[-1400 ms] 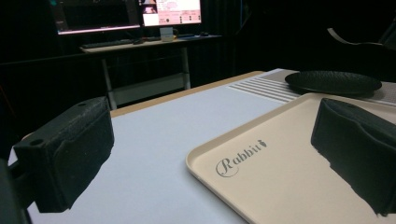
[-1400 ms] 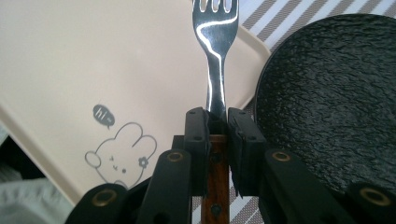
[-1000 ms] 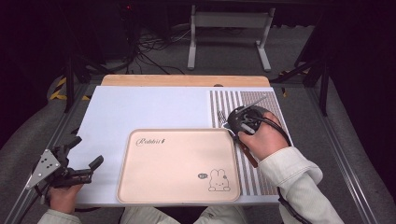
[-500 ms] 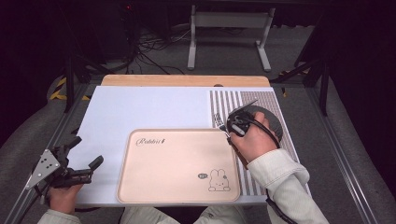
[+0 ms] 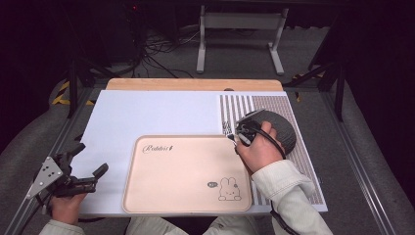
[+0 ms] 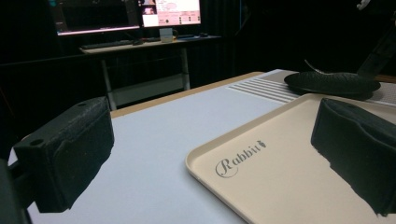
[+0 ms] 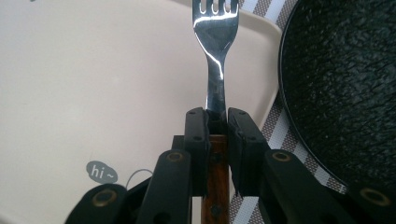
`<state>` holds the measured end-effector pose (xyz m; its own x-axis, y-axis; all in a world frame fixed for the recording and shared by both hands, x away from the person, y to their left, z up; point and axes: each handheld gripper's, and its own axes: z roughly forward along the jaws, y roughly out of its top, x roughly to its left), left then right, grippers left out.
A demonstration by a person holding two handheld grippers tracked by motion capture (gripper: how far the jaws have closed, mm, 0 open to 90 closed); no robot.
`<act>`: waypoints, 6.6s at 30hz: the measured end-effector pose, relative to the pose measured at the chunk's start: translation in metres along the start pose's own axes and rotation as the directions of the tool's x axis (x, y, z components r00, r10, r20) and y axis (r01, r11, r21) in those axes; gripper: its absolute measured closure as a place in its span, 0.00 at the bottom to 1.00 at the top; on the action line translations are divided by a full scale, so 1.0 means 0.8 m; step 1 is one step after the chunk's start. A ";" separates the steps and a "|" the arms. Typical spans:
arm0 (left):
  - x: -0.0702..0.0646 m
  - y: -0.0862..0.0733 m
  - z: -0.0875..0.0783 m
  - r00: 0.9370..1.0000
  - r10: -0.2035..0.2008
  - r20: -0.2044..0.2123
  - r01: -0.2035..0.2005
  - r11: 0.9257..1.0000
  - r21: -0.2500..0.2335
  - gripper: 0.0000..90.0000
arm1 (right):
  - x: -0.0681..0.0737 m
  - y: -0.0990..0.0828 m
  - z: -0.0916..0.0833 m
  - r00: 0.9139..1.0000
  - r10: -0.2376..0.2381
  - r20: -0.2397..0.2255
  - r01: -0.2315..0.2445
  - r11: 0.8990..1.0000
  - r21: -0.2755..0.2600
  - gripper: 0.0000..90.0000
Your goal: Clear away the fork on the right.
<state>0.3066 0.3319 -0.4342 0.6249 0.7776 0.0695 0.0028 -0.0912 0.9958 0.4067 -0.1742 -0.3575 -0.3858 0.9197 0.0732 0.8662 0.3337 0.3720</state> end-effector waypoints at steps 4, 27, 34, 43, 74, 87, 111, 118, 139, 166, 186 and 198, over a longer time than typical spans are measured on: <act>0.000 0.000 0.001 1.000 -0.003 0.001 0.003 1.000 0.002 0.00 | 0.000 -0.005 0.012 1.000 0.012 -0.021 -0.012 1.000 0.019 0.88; 0.000 0.000 0.000 1.000 -0.002 -0.001 0.002 1.000 0.000 0.00 | 0.011 -0.020 0.050 0.998 0.047 -0.032 -0.044 0.996 0.078 0.88; 0.000 0.000 0.000 1.000 -0.004 -0.001 0.004 1.000 -0.002 0.00 | 0.012 -0.023 0.058 0.998 0.054 -0.037 -0.051 0.995 0.091 0.88; 0.000 0.000 0.000 1.000 -0.001 0.000 0.001 1.000 0.002 0.00 | 0.014 -0.025 0.061 0.997 0.063 -0.044 -0.059 0.993 0.101 0.88; 0.000 0.000 0.000 1.000 -0.003 0.005 0.003 1.000 0.000 0.00 | 0.013 -0.024 0.062 0.997 0.036 -0.061 -0.032 0.997 0.069 0.59; 0.001 0.000 0.000 1.000 -0.001 0.006 0.001 1.000 0.001 0.00 | 0.008 -0.004 0.039 0.959 -0.275 -0.071 0.263 0.954 -0.145 0.16; 0.001 -0.001 -0.001 1.000 -0.003 0.006 0.003 1.000 0.003 0.00 | 0.024 0.037 0.046 0.774 -0.612 -0.164 0.571 0.786 -0.238 1.00; 0.001 -0.001 -0.001 1.000 -0.002 0.006 0.002 1.000 0.005 0.00 | 0.018 0.047 0.067 0.718 -0.669 -0.192 0.628 0.741 -0.236 1.00; 0.001 -0.001 -0.001 1.000 -0.005 0.009 0.005 1.000 0.007 0.00 | 0.014 0.057 0.112 0.689 -0.700 -0.189 0.675 0.714 -0.187 1.00; 0.001 -0.002 0.000 1.000 -0.006 0.011 0.006 1.000 0.010 0.00 | -0.017 0.056 0.110 0.758 -0.640 -0.126 0.623 0.768 -0.151 1.00; 0.001 -0.002 0.001 1.000 -0.003 0.013 0.003 1.000 0.016 0.00 | -0.043 0.050 0.106 0.807 -0.581 -0.104 0.571 0.813 -0.113 1.00; 0.001 -0.002 0.001 1.000 -0.003 0.013 0.002 1.000 0.016 0.00 | -0.048 0.049 0.100 0.819 -0.562 -0.110 0.548 0.825 -0.139 0.99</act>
<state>0.3076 0.3325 -0.4356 0.6351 0.7696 0.0660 0.0167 -0.0991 0.9949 0.4805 -0.1796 -0.4197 -0.8383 0.5431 -0.0470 0.4592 0.7501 0.4759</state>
